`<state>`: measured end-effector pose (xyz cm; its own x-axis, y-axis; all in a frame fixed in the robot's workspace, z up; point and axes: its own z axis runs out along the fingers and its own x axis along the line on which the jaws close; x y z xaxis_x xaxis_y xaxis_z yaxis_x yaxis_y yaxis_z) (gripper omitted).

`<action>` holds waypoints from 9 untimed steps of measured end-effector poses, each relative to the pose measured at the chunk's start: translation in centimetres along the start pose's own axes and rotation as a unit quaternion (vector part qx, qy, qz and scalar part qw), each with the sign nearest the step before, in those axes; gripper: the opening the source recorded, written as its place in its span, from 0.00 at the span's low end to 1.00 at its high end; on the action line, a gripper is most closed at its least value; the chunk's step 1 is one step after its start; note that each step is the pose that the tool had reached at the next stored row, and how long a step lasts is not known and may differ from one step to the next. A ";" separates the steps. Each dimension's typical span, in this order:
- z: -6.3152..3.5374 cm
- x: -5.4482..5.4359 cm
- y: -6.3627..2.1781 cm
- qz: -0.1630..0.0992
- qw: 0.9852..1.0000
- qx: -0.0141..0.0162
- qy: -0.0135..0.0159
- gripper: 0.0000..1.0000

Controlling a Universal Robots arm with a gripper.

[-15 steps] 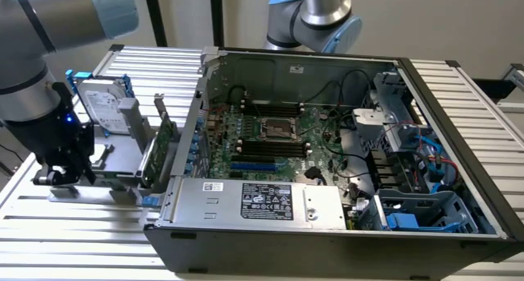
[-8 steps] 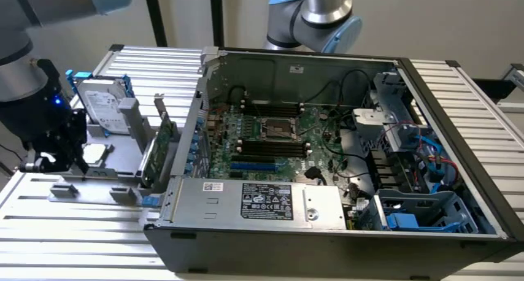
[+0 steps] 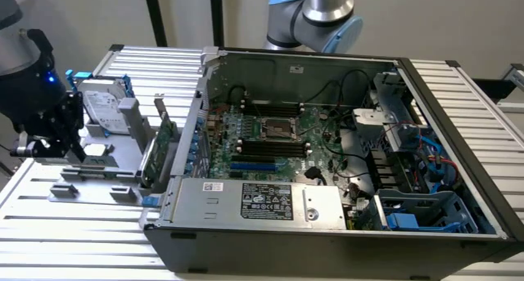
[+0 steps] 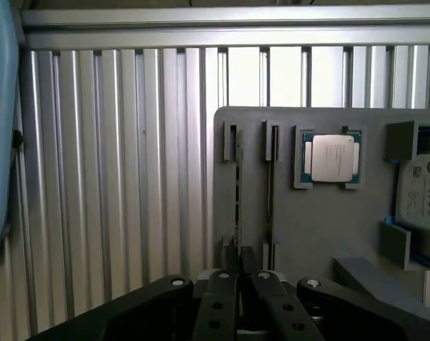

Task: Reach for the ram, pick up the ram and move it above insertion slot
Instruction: 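Pick up the ram and move it above insertion slot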

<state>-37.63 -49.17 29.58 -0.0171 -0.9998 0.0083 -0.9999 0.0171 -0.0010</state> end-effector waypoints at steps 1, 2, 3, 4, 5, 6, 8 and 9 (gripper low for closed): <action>-0.45 0.1 -0.25 -0.001 1.000 0.000 -0.001 0.13; -0.92 0.1 -0.50 -0.001 1.000 0.000 -0.002 0.13; -1.39 0.2 -0.77 -0.002 1.000 0.000 -0.003 0.13; -1.84 0.2 -1.02 -0.002 1.000 0.000 -0.004 0.13; -2.29 0.3 -1.28 -0.003 1.000 0.000 -0.005 0.13; -2.76 0.3 -1.55 -0.004 1.000 0.000 -0.006 0.13; -3.65 0.4 -2.07 -0.005 1.000 0.000 -0.008 0.13; -4.10 0.5 -2.33 -0.005 1.000 0.000 -0.009 0.13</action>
<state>-35.31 -49.65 33.69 -0.0064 -0.9999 -0.0094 -1.0000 0.0064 -0.0005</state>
